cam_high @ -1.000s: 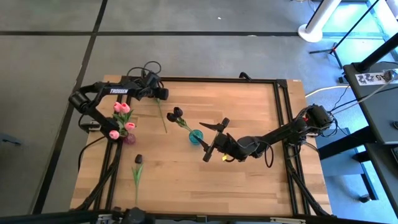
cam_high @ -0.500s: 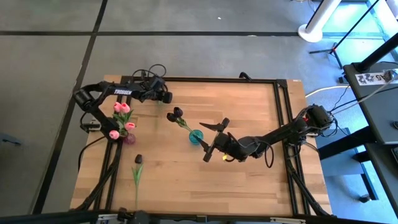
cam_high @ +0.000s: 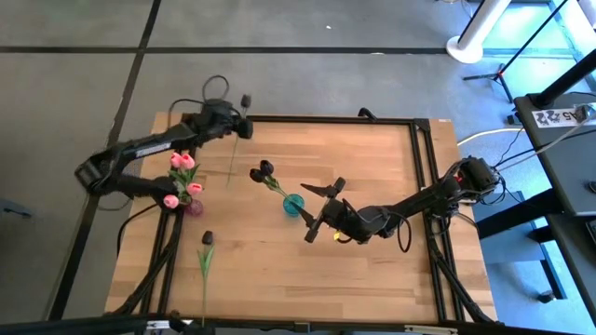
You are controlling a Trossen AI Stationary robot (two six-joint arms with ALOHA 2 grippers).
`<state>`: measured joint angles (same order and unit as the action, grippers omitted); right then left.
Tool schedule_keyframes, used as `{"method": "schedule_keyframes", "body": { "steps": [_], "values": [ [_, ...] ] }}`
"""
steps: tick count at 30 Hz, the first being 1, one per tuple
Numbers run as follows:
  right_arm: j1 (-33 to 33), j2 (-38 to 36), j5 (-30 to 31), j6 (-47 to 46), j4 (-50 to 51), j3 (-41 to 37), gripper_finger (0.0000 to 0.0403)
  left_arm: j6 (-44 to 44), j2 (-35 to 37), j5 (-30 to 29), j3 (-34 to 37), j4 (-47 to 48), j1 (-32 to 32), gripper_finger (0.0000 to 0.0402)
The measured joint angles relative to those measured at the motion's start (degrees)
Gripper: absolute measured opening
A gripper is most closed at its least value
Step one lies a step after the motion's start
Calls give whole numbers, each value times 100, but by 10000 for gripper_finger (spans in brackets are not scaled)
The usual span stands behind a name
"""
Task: Sort flowers into vase by color
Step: Put the top black tulip into the blue vase
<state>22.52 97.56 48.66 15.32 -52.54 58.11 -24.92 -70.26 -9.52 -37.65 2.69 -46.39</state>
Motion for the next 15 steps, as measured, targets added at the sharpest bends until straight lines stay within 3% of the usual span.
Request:
{"method": "schedule_keyframes", "body": {
  "steps": [9, 15],
  "values": [
    [-140, -389, 33, -265, 347, 54, 253, 314, 2059, 1022, -184, -874, 261, 2],
    [-467, -469, -836, -514, 1773, 923, 253, 729, 2573, 1647, -1036, -853, 862, 2]
  ]
}}
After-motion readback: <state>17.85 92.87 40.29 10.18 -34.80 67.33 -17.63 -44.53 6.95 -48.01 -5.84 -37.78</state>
